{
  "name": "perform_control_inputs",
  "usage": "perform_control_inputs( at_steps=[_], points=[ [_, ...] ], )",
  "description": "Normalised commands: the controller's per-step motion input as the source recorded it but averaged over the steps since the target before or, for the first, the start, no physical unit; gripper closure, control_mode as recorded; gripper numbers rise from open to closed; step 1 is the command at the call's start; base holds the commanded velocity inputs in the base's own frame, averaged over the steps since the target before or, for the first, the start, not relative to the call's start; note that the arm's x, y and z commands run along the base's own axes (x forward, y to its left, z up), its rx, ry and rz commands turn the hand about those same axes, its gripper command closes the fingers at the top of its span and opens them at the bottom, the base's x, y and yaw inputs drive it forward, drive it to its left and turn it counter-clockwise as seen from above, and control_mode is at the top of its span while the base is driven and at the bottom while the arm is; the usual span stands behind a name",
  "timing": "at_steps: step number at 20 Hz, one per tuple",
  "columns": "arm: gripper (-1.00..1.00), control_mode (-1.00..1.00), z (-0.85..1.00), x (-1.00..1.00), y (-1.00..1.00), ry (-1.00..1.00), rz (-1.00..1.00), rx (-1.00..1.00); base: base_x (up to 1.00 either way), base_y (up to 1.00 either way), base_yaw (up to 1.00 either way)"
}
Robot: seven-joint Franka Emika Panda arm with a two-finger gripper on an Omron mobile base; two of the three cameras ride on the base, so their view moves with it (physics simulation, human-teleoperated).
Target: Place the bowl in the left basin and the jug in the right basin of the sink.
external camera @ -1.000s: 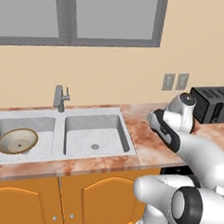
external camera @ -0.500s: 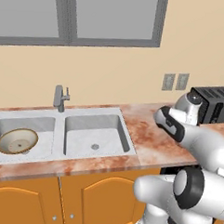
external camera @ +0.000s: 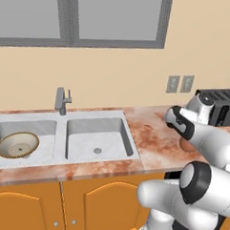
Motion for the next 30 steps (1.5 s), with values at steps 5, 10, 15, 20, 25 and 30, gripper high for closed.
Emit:
perform_control_inputs(
  at_steps=[5, 10, 15, 20, 25, 30],
  points=[
    [-1.00, -1.00, -0.11, 0.00, -0.16, 0.00, 0.00, 0.00, 0.00, 0.00, 0.00],
    [-1.00, -1.00, -0.23, 0.00, -0.11, 0.00, 0.00, -0.02, 0.00, 0.00, 0.00],
    [-1.00, -1.00, -0.21, 0.01, -0.11, 0.01, 0.00, -0.02, 0.00, 0.00, 0.00],
    [-1.00, -1.00, -0.17, 0.19, -0.18, 0.03, 0.00, -0.02, 0.00, 0.00, 0.00],
    [-1.00, -1.00, -0.18, 0.19, -0.20, 0.03, 0.00, -0.01, 0.00, 0.00, 0.00],
    [-1.00, -1.00, -0.13, 0.20, -0.21, 0.01, 0.00, 0.00, 0.00, 0.00, 0.00]
  ],
)
